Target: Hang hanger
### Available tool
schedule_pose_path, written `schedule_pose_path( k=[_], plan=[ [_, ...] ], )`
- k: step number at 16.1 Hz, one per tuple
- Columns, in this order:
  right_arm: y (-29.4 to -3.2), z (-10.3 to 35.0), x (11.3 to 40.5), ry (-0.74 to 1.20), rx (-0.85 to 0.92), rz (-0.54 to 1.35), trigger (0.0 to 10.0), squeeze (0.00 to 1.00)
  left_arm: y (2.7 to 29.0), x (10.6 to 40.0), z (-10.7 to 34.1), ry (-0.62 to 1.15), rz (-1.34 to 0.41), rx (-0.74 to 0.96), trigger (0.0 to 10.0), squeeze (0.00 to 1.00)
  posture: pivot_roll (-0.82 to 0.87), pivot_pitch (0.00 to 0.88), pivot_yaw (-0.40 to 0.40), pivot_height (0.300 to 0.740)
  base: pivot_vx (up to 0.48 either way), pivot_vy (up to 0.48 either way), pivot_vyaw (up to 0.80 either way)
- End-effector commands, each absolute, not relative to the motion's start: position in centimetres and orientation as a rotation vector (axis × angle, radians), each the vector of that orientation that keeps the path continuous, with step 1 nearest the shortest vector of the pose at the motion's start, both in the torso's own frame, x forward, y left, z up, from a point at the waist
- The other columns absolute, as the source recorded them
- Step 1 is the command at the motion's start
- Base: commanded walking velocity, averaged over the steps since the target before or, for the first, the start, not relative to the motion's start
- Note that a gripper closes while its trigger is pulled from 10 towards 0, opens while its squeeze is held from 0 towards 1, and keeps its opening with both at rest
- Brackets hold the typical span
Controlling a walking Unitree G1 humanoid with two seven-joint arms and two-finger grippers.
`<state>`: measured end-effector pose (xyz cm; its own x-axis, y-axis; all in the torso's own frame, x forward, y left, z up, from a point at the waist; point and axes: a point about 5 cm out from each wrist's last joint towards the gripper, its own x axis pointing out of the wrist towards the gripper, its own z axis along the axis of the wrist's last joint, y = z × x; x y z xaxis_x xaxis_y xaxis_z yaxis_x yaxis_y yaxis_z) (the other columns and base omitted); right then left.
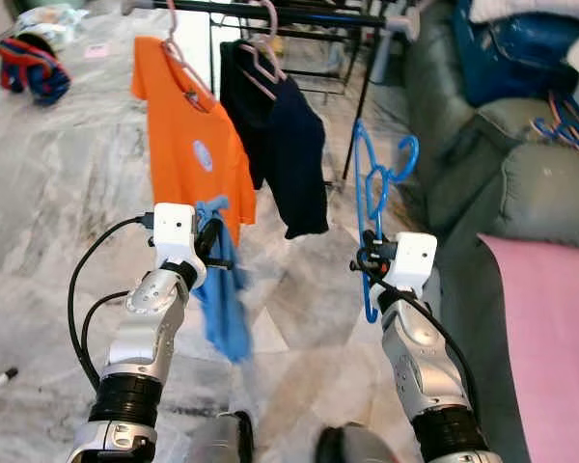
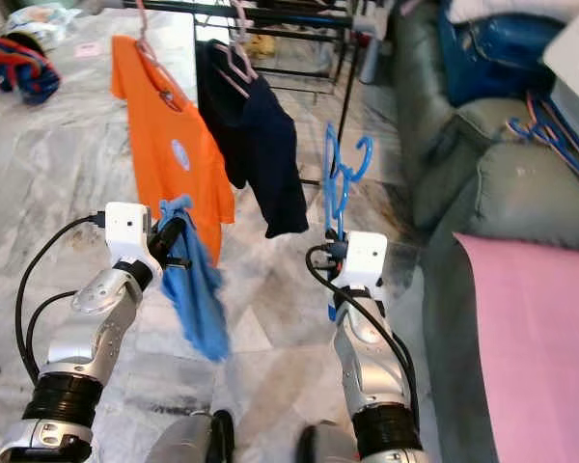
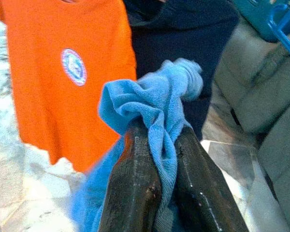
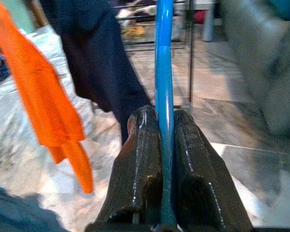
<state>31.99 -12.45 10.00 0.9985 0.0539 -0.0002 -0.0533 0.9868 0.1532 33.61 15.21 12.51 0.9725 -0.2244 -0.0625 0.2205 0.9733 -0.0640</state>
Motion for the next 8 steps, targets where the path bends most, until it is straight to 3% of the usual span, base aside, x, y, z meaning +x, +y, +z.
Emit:
schedule_pose_path(
  k=[1, 8],
  plan=[
    [-13.4, 9.42, 31.62, 0.016, 0.145, 0.02, 10.0, 0.0, 14.03, 33.51, 12.7, 0.061, -0.269, -0.056, 10.0, 0.0, 0.08, 0.24, -0.042, 0.74, 0.0, 0.472, -0.45],
    [-12.78, 9.15, 31.58, 0.024, 0.135, 0.052, 10.0, 0.0, 13.43, 33.18, 12.35, 0.073, -0.281, -0.054, 10.0, 0.0, 0.09, 0.246, -0.043, 0.74, 0.0, 0.47, -0.38]
  ],
)
